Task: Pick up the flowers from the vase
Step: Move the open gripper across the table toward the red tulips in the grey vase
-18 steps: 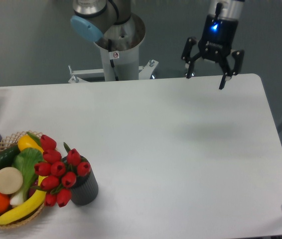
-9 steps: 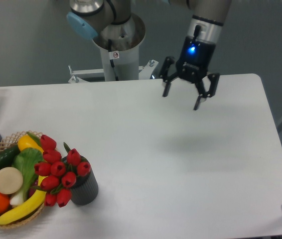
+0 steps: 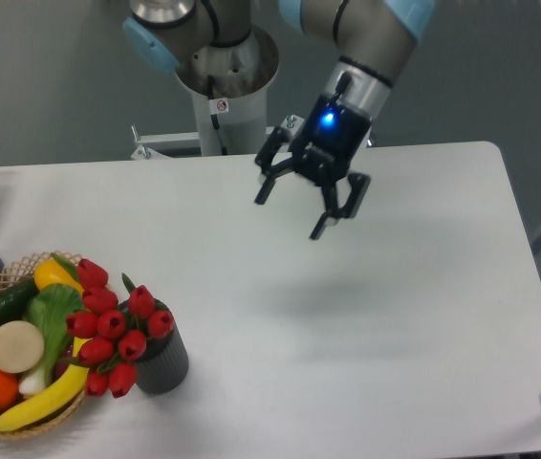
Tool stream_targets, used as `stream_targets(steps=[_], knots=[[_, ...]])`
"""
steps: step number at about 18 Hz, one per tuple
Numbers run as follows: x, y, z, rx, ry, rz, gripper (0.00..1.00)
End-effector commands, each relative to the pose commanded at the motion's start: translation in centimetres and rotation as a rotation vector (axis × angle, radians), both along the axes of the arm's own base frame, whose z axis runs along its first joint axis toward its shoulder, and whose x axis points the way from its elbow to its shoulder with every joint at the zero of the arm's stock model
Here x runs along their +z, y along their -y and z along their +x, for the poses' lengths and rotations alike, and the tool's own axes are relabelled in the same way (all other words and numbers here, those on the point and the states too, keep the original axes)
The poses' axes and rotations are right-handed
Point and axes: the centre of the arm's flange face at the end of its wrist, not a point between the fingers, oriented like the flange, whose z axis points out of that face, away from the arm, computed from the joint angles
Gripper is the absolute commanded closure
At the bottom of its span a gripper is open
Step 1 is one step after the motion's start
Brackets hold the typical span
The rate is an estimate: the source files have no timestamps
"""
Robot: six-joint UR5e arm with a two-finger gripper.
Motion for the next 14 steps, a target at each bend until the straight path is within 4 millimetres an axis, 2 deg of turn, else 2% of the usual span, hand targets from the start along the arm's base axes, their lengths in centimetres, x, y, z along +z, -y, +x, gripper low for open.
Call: stream_targets(steps=[5,10,14], knots=[[-0.9,-1.8,1.7,-0.048,0.025,0.003,0.00],[-3.1,-3.8,3.8,-0.081,0.093,-0.029,0.00],[-3.6,-4.6,3.5,-0.059,0.198,0.025,0.00]])
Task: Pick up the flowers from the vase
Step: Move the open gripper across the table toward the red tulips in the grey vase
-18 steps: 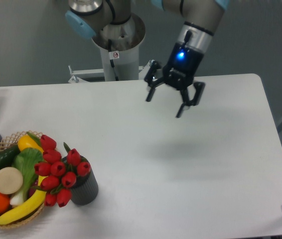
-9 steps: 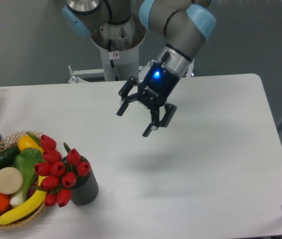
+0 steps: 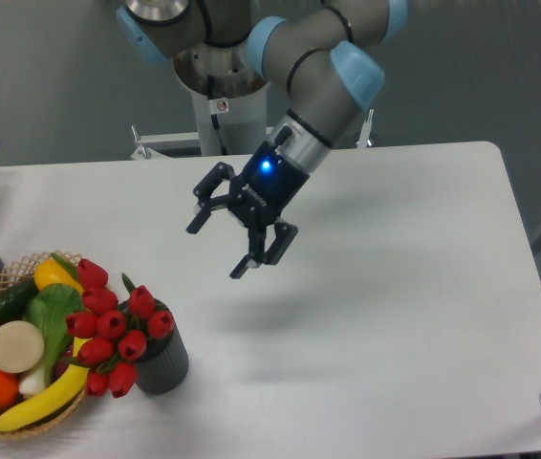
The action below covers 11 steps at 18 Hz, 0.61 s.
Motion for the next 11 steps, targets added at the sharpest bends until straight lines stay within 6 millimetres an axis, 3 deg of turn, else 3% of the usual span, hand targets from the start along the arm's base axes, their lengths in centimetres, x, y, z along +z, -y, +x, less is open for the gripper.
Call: stream_targets(steps=[6,8,11], knots=[[-1.7,-1.7,-1.4,-0.016,-0.013,0.039,0.00],[-2.1,-3.9,-0.7,-0.056,-0.023,0.050,0.00],[-2.1,-4.7,-0.6,-0.069,-0.028,0.053,0.00]])
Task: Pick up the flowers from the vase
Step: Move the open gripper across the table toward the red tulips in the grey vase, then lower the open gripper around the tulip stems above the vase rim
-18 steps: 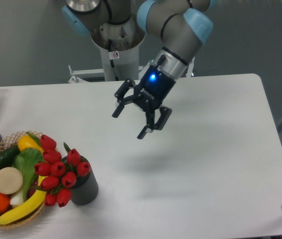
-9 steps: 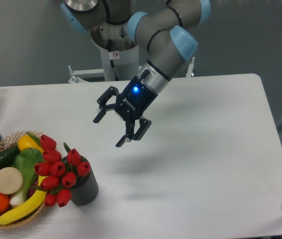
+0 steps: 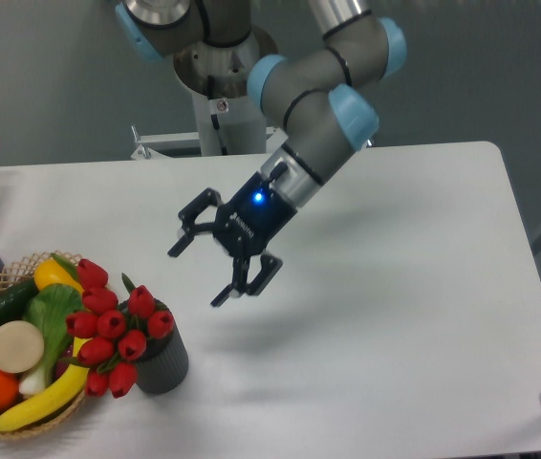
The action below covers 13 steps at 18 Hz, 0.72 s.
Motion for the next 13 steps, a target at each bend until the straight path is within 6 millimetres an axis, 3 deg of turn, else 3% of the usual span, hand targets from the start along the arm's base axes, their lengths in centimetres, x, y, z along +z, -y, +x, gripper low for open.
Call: stream_targets(steps=[13], knots=[[-1.7,-2.6,2.5,-0.065,0.013,-0.010,0.00]])
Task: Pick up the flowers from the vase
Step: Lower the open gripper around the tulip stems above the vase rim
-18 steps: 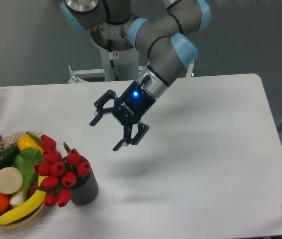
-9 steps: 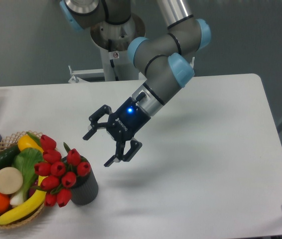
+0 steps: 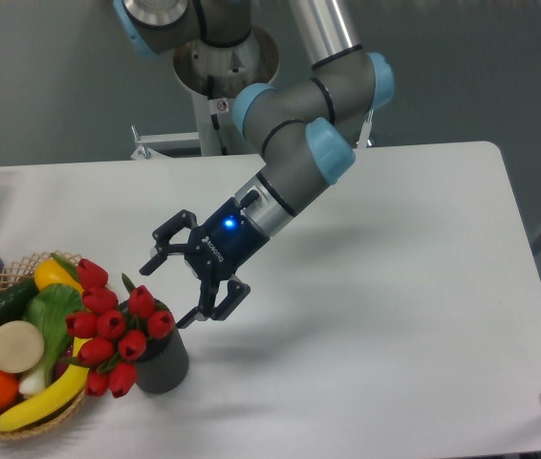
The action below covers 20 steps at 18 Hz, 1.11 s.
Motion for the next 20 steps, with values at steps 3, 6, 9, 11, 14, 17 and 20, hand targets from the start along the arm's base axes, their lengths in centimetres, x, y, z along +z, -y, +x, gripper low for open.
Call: stream_targets(steps=[3,6,9,11,14,17,20], knots=[[-0.1,-0.6,0.4,-0.012,-0.002,0.000,0.00],[-0.3,-1.2,0.4,-0.020,-0.002,0.000,0.00],[-0.6,-1.7,0.8,-0.032,-0.002,-0.005,0.00],[-1.0,-2.0,0.9,-0.038,0.002,-0.008,0.00],[-1.0,-2.3,1.1,-0.043,0.001,-0.007,0.00],[-0.7,-2.3,1.0,-0.042,-0.003,-0.003,0.00],[-0.6,-2.6,1.2,-0.048,-0.005,-0.001,0.00]])
